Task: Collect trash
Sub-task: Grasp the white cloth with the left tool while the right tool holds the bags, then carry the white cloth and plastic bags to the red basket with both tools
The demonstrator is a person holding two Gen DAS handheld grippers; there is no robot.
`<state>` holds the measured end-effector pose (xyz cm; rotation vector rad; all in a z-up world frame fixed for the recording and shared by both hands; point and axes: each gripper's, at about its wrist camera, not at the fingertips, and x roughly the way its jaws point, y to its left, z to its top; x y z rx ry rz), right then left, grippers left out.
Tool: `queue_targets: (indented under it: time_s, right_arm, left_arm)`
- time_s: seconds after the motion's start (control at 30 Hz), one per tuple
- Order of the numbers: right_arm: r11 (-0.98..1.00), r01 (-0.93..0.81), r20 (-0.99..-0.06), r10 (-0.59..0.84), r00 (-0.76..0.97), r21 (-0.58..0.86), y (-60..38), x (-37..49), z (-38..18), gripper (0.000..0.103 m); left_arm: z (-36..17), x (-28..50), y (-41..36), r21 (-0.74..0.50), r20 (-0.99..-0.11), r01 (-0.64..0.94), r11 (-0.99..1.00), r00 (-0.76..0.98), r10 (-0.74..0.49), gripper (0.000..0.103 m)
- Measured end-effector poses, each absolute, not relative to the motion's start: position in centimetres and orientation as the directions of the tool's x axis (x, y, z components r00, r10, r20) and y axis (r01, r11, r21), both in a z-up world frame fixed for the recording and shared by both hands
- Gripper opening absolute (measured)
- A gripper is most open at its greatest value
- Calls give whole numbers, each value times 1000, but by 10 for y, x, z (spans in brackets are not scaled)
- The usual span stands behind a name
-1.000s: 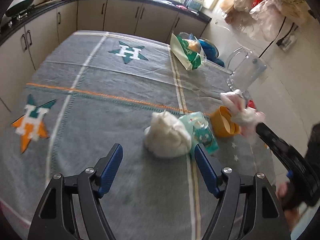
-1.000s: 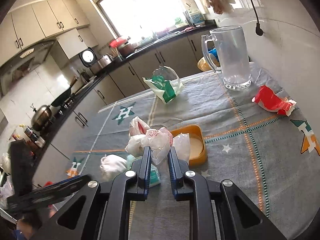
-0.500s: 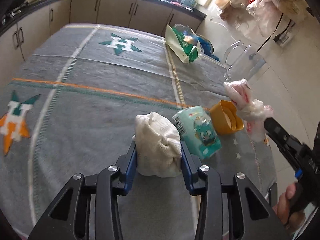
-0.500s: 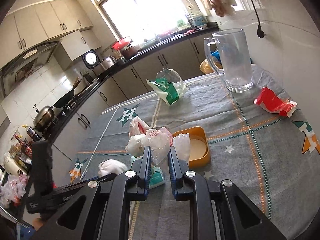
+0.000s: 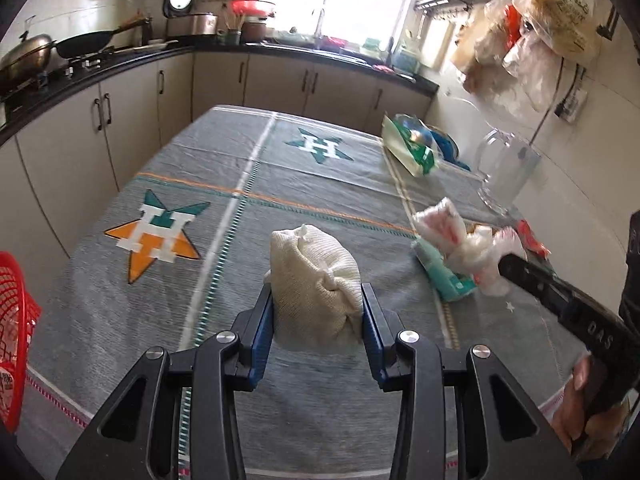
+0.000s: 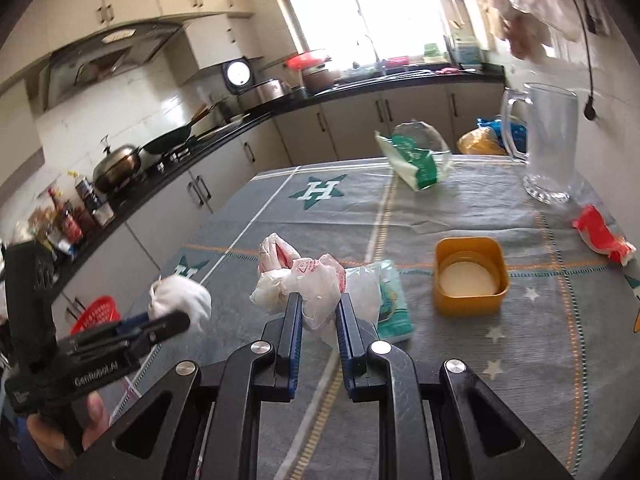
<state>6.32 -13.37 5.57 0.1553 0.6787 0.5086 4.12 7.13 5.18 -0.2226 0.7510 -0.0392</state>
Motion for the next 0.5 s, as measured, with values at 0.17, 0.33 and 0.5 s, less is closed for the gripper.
queue_targets:
  time_s: [0.17, 0.33, 0.5]
  right_arm:
    - [865, -419, -569, 498, 655, 275, -126, 62, 51, 18]
    - [863, -431, -579, 498, 646, 262, -122, 62, 48, 18]
    - [857, -447, -576, 506, 642, 255, -119, 60, 48, 18]
  left_arm:
    - [50, 37, 75, -209, -663, -44, 977, 741, -109, 39]
    - [52, 34, 74, -176, -649, -50, 983, 757, -77, 39]
    - [52, 34, 75, -153, -643, -61, 986, 764, -53, 39]
